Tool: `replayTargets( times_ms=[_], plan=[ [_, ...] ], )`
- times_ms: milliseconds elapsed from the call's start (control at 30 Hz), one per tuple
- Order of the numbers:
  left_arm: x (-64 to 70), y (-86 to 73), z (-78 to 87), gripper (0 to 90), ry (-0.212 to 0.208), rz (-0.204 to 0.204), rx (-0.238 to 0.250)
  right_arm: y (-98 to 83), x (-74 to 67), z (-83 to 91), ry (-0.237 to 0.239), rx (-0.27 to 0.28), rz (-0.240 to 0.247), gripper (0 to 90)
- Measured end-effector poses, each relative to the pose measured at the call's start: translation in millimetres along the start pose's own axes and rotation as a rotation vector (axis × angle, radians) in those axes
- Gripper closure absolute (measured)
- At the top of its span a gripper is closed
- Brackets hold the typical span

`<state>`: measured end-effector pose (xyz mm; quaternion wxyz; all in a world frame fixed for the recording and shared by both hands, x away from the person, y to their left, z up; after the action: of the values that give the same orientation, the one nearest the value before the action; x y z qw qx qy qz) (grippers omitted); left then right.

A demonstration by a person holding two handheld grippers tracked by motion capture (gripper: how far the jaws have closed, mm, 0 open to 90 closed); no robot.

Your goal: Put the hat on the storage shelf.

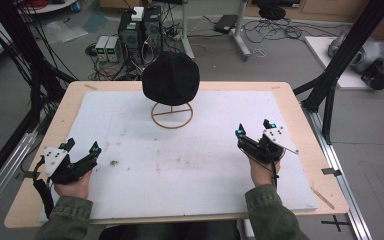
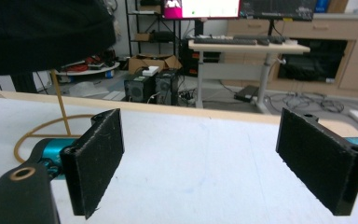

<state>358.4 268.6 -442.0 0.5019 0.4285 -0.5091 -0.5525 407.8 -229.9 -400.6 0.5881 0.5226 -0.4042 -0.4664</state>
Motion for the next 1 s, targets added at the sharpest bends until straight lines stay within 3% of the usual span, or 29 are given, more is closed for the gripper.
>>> replayTargets(
  times_ms=[100, 333, 433, 500, 567, 1000],
  plan=[
    [0.3, -0.3, 0.1, 20.1, -0.001, -0.001, -0.001, -8.3, 7.8, 8.7, -0.008, -0.015, -0.023, 14.4],
    [-0.4, -0.9, -0.4, 20.1, 0.004, -0.001, -0.004, -33.4, 32.3, 26.9, -0.064, -0.021, -0.007, 14.3],
    [0.5, -0.5, -0.4, 20.1, 0.003, -0.002, -0.002, -48.1, 44.0, 33.7, -0.095, -0.018, -0.034, 14.3],
    [2.3, -0.9, -1.5, 19.7, -0.003, -0.001, -0.002, -50.1, 50.0, 35.9, -0.107, -0.022, -0.073, 14.3],
    [3.7, -1.7, -2.6, 19.3, -0.007, -0.001, -0.007, -48.8, 54.4, 37.0, -0.131, -0.006, -0.059, 14.3],
    [2.9, -2.1, -3.2, 19.2, 0.003, -0.002, -0.008, -54.6, 58.1, 33.7, -0.165, -0.015, -0.035, 13.7]
  ],
)
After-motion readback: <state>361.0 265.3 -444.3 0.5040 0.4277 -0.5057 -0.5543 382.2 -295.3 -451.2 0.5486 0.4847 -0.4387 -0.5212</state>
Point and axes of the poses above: each handheld gripper's, and its own axes: z roughly backward along the jaws, y roughly out of its top, x roughly to its right, the point moved 9 cm from there along -z, roughly forward along the jaws, and after that the axes turned 1 degree about y, right-handed, at the moved point
